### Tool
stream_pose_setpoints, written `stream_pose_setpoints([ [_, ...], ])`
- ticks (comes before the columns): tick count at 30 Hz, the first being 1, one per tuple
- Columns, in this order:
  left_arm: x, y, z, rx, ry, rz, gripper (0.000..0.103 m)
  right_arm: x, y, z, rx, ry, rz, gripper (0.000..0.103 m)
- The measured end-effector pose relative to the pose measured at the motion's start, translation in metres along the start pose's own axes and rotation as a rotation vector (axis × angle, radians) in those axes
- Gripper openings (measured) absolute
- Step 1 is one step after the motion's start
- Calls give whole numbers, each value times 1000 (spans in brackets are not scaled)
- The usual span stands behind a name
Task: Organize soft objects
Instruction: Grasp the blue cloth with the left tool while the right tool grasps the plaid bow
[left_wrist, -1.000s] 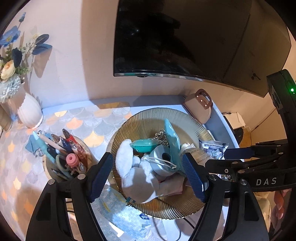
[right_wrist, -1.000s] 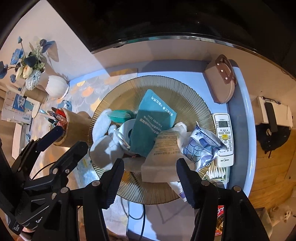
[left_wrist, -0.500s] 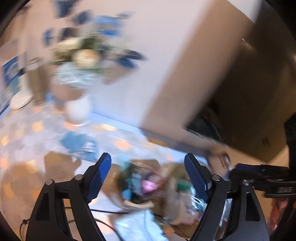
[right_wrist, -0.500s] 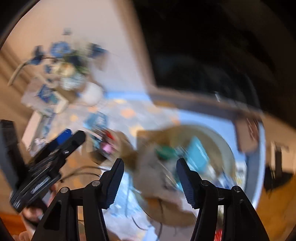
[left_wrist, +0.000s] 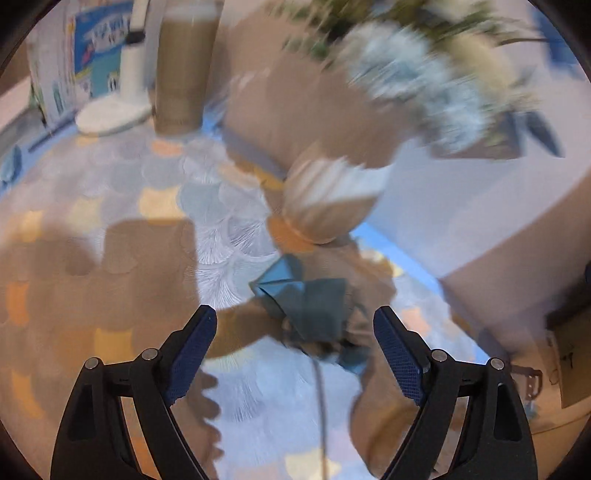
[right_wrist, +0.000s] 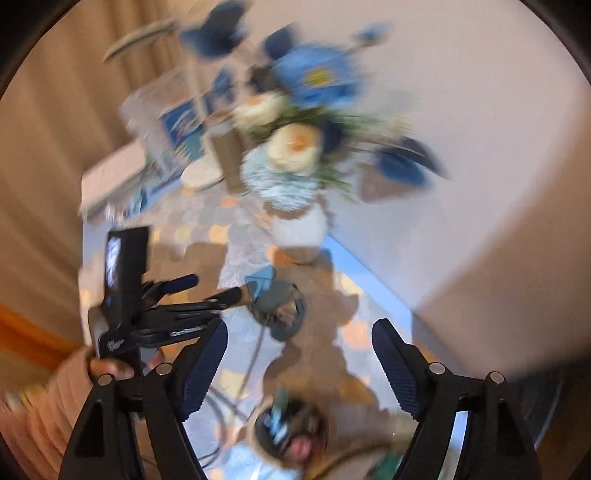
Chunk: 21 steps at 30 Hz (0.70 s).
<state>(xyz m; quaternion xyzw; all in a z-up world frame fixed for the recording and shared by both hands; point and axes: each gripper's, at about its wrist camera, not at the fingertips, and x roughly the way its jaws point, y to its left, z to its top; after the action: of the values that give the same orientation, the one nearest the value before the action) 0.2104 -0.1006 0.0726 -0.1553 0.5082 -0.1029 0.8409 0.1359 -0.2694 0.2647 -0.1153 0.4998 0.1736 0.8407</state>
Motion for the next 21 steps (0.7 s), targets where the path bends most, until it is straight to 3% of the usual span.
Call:
stream_pose_setpoints([
  [4,33,10,2,16,45,-22,85,77,21,13,-243,141,-52,79],
  [8,56,10,3,42,87,-21,76,146,27,12,-370,298,-60,79],
  [10,58,2,4,105,57,10,67,164,27,11,-382,334,-26,79],
  [12,61,-1,3,144,46,40,45,182,26,12,-393,362,-8,79],
  [13,62,-2,4,156,36,53,41,193,26,12,-401,381,-3,79],
  [17,61,10,6,102,12,28,14,225,24,7,-431,426,8,79],
  [19,60,14,6,78,0,16,10,235,22,4,-436,417,15,79],
  [21,59,15,4,65,-14,18,7,243,19,1,-434,417,26,68],
])
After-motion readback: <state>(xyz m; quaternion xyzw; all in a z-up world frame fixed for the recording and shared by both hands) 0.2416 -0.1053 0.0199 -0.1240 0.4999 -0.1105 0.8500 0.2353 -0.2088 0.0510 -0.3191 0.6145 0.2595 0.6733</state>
